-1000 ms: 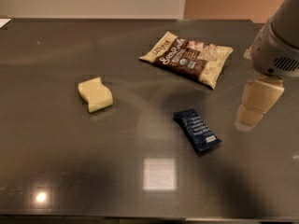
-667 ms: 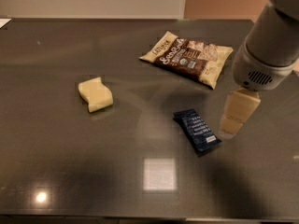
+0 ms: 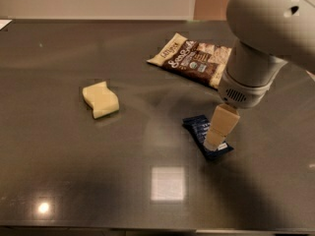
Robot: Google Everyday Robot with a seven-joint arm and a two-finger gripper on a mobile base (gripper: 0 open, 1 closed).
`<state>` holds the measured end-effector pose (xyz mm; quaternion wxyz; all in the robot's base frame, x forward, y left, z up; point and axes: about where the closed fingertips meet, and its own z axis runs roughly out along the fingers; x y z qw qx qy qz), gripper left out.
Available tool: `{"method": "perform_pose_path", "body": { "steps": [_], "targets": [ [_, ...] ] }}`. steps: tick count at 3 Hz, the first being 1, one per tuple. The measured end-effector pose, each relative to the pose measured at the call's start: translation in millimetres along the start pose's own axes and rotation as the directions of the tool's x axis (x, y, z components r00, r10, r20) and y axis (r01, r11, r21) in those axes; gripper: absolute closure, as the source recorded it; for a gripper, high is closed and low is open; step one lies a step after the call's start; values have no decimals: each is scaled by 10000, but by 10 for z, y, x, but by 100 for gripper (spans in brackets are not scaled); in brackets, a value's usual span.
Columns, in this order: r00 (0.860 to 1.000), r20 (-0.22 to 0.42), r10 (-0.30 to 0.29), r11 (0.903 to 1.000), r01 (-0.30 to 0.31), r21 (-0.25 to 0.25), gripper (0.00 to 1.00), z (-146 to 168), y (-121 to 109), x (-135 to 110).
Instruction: Pick rxbar blueberry
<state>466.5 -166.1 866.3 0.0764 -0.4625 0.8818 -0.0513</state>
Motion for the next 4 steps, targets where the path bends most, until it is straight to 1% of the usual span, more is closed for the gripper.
{"method": "perform_pose_path", "body": {
  "steps": [1, 2, 4],
  "targets": [
    [9963, -275, 810, 9967, -813, -87, 0, 154, -4, -62],
    [9896, -570, 1318, 9911, -1326, -103, 0, 260, 8, -124],
    [9792, -1093, 1712, 9849, -1729, -64, 0, 381, 58, -204]
  ]
}}
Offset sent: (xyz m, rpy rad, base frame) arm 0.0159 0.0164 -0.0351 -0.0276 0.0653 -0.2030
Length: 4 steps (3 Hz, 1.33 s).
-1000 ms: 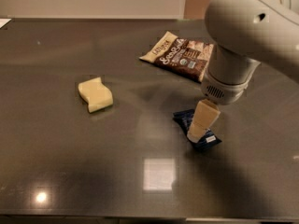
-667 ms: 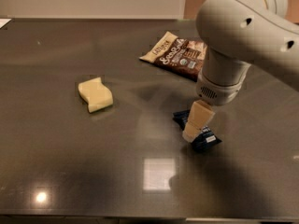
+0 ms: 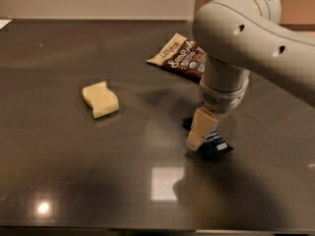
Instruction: Pick rxbar blueberry
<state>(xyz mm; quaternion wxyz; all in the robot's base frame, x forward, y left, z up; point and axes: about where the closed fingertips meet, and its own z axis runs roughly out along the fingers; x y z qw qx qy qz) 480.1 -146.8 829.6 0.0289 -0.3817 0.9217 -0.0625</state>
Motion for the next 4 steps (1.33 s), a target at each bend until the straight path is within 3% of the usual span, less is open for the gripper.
{"method": "perform_pose_path", "body": {
  "steps": [2, 4],
  "targets": [
    [9997, -197, 157, 9999, -157, 21, 0, 49, 22, 1],
    [9996, -227, 190, 9995, -195, -233, 41, 108, 69, 9]
  ]
}}
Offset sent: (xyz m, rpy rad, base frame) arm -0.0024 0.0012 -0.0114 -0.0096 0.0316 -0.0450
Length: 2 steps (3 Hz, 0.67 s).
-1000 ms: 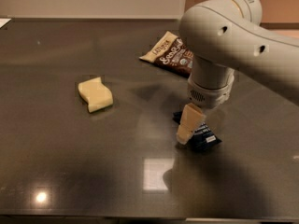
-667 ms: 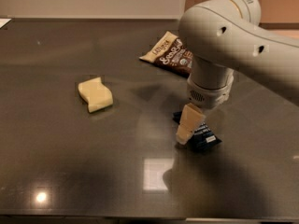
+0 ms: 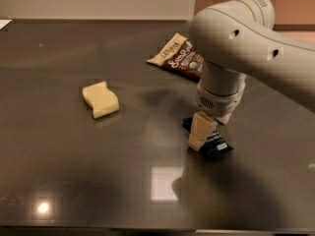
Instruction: Pick rxbar blueberry
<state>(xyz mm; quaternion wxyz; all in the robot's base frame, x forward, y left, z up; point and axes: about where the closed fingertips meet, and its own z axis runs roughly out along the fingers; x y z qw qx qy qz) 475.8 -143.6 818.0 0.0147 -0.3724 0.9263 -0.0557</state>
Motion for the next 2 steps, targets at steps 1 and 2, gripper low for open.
{"method": "perform_pose_path", "body": {
  "steps": [1, 2],
  "targets": [
    [10000, 0, -1, 10000, 1, -1, 65, -43, -5, 1],
    [10000, 2, -2, 10000, 2, -1, 87, -96, -10, 2]
  ]
}}
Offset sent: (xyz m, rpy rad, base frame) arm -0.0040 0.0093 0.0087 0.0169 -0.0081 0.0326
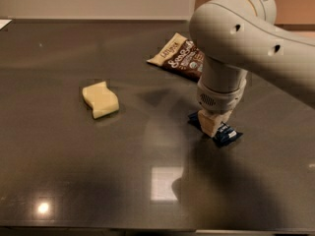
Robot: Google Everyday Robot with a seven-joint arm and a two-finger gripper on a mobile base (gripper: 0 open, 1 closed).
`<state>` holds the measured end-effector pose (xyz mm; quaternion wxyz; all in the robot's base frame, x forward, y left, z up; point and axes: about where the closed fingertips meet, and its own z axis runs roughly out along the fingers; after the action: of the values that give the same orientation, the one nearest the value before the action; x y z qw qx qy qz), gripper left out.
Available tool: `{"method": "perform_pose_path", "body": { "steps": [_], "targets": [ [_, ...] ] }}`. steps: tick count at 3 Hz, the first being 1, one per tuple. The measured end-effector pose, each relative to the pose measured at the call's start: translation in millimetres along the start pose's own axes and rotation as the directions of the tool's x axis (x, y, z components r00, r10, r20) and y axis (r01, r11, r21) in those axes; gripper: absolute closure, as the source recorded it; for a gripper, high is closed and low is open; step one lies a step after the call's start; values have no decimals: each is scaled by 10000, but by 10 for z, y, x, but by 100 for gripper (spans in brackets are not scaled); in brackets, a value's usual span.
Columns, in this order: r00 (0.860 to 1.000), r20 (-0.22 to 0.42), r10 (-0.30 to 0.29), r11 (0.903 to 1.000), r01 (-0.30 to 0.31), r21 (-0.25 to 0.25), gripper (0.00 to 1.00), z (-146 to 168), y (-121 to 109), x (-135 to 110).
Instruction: Pick rxbar blueberry
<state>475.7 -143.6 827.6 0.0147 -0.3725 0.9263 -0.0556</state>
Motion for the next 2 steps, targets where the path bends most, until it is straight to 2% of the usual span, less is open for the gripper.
{"method": "perform_pose_path", "body": {
  "steps": [1, 2],
  "targets": [
    [9997, 145, -186, 9998, 186, 5, 100, -21, 44, -22],
    [9988, 303, -381, 9993, 381, -14, 100, -92, 74, -30]
  ]
}}
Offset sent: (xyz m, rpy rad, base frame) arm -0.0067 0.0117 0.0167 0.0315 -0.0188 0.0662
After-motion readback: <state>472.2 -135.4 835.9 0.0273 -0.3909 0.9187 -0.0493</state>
